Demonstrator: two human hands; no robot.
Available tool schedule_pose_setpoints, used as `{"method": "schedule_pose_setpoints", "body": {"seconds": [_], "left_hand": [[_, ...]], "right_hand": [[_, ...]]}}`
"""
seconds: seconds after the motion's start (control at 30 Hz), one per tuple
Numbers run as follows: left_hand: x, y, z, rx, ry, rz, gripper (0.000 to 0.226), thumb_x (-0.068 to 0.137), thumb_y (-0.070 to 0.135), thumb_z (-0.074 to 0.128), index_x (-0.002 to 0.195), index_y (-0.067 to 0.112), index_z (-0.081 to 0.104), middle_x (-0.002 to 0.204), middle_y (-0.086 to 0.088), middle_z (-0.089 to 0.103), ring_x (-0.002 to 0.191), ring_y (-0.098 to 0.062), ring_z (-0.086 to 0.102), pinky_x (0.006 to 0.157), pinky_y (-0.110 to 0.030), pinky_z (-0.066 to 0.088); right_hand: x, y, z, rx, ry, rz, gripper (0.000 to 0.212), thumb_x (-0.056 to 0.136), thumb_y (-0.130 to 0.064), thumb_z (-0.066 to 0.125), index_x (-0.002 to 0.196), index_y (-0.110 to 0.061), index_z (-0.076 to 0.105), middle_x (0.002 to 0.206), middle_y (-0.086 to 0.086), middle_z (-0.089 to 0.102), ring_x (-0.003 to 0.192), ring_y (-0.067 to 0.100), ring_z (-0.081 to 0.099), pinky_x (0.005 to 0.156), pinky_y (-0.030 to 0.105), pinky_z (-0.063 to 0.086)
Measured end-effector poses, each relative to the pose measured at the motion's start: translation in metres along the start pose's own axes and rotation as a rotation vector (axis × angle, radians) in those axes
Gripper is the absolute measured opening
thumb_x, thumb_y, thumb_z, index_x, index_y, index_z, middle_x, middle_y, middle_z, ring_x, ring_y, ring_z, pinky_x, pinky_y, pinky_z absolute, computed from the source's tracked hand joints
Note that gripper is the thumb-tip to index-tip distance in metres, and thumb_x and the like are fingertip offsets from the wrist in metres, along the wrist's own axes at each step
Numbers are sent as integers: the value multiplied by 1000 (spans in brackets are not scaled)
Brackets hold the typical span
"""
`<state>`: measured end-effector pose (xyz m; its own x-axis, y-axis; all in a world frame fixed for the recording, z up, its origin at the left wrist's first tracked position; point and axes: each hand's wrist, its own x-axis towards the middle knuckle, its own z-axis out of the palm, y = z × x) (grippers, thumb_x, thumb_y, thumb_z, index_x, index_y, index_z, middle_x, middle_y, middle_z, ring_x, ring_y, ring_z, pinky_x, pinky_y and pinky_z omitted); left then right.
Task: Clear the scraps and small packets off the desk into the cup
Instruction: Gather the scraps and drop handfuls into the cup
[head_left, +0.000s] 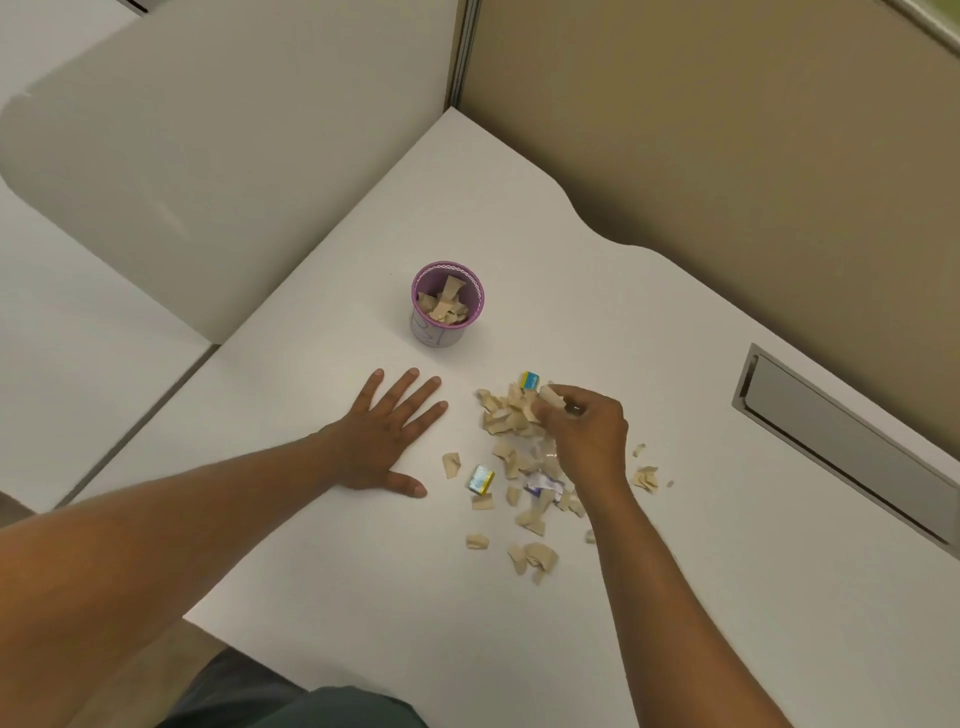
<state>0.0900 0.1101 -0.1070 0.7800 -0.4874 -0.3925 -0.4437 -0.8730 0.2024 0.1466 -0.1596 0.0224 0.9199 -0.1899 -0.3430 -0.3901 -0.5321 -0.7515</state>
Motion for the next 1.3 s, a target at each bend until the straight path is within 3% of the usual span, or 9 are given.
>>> {"method": "schedule_pose_setpoints", "body": {"seconds": [0.17,0.33,0.5,0.77,0.9,1.03,1.13,1.23,1.3], "left_hand": [[0,1,-2,6,-16,-2,119,80,100,16,160,25,-29,166,-9,-40,153,-37,-36,123,-65,-17],[0,3,-5,0,-52,-2,119,81,99,19,158,25,-33,164,-8,-43,152,-36,-39,122,-66,-17],[-1,3,-6,0,-46,-4,118,82,97,21,159,25,-32,165,-9,-42,152,-37,-38,123,-65,-17],[-1,2,-3,-14,-37,4,117,83,97,20,159,25,-32,164,-8,-43,151,-36,-40,122,-65,-19],[-2,1,-2,-16,-19,8,117,82,98,19,159,25,-32,165,-8,-43,152,-36,-39,122,-65,-19],[-2,1,-1,4,5,0,118,81,99,16,160,24,-29,166,-9,-40,153,-36,-37,123,-64,-18],[-1,0,1,3,8,3,119,79,100,14,160,25,-29,166,-8,-40,153,-36,-37,122,-64,-19],[0,-1,2,0,8,2,119,79,100,14,160,26,-30,167,-8,-40,154,-35,-36,122,-64,-18],[0,0,2,5,-3,3,119,79,101,14,160,26,-30,167,-7,-39,154,-34,-36,123,-64,-17]], "right_hand": [[18,-74,33,56,-30,-251,14,85,-21,78,94,-31,79,91,-10,78,83,9,75,80,28,62],[46,-115,75,-248,-93,-548,19,90,-15,73,110,-15,75,111,0,73,100,15,69,90,33,59],[56,-122,93,-557,-246,-649,26,91,-9,67,116,-14,74,119,6,70,108,24,65,92,30,53],[56,-143,82,-539,-313,-607,39,87,-12,74,125,-18,70,129,2,68,115,21,63,98,28,50],[68,-130,58,-387,-134,-534,25,90,-16,73,115,-21,75,118,-5,73,102,11,67,83,16,48],[84,-75,28,-489,11,-427,25,102,-12,54,117,-15,72,121,2,71,110,20,67,94,25,48],[80,-19,12,-617,-115,-352,33,106,-15,44,134,-8,61,140,11,59,130,30,54,112,36,40],[62,22,8,-620,-283,-407,34,105,-11,44,134,1,57,138,19,55,130,36,50,113,45,38],[48,41,10,-648,-317,-391,38,105,-12,43,141,-1,51,149,18,46,141,35,40,118,47,33]]}}
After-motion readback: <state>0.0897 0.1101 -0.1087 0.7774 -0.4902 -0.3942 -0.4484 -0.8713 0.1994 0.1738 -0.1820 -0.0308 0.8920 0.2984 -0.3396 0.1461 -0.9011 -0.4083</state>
